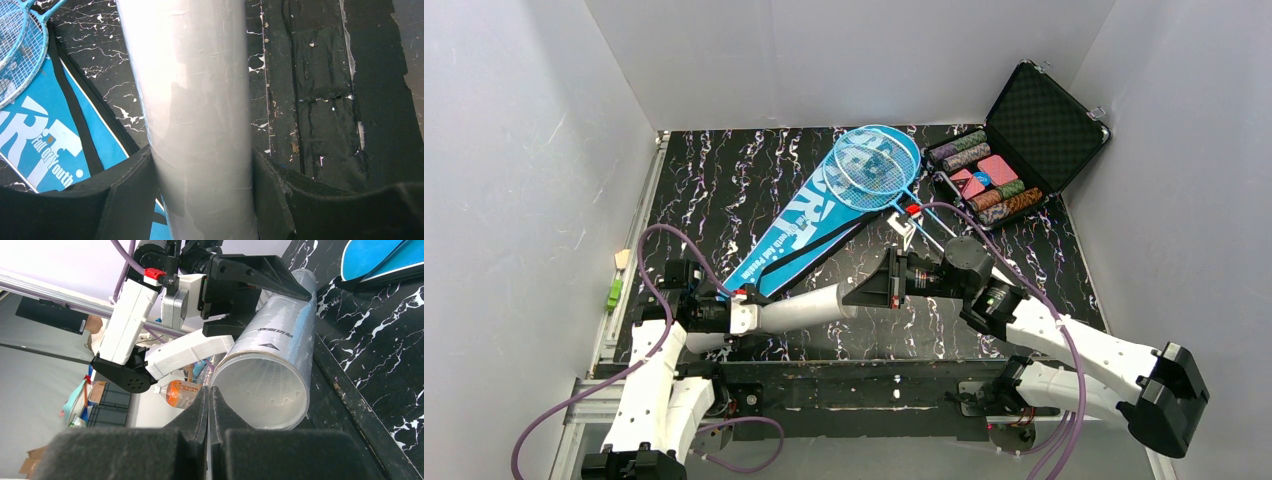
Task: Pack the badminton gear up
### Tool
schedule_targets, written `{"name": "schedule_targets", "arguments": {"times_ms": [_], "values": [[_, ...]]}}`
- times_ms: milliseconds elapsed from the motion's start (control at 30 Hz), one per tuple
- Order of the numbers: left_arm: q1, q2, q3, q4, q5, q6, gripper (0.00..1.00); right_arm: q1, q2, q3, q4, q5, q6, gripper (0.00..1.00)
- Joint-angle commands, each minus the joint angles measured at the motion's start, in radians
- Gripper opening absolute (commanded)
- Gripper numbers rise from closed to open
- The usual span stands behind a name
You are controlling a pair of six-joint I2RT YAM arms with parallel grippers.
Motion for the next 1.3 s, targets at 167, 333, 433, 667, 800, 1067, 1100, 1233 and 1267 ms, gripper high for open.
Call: {"name": "schedule_targets", "arguments": {"times_ms": [167,333,433,667,800,1067,1100,1233,1267], "values": [[-0.002,-0.013,0.04,-0.006,0.075,0.027,0.0,0.004,0.034,-0.034,0.133,-0.011,0.03,0.05],[-0.001,-0.012,0.04,-0.007,0.073,0.029,0.0,0.004,0.044,-0.054,0.198,-0.025,0.054,0.35],[-0.001,-0.01,0.042,-0.008,0.074,0.029,0.0,0.003,0.037,-0.066,0.199,-0.012,0.055,0.37],[-0.001,-0.009,0.044,-0.008,0.084,0.023,0.0,0.003,0.022,-0.127,0.288,0.01,0.103,0.34],[-0.001,-0.006,0.061,-0.002,0.11,-0.01,0.0,0.004,0.033,-0.17,0.371,0.018,0.145,0.29],[-0.002,-0.007,0.081,-0.015,0.133,-0.014,0.0,0.009,0.057,-0.144,0.343,0.026,0.134,0.18],[-0.002,-0.008,0.081,-0.019,0.133,-0.01,0.0,0.012,0.061,-0.131,0.321,0.029,0.125,0.17],[-0.003,-0.008,0.08,-0.039,0.129,0.014,0.0,0.029,0.09,-0.077,0.242,0.037,0.086,0.14],[-0.002,-0.007,0.08,-0.048,0.127,0.029,0.0,0.036,0.098,-0.061,0.21,0.044,0.074,0.13]]}}
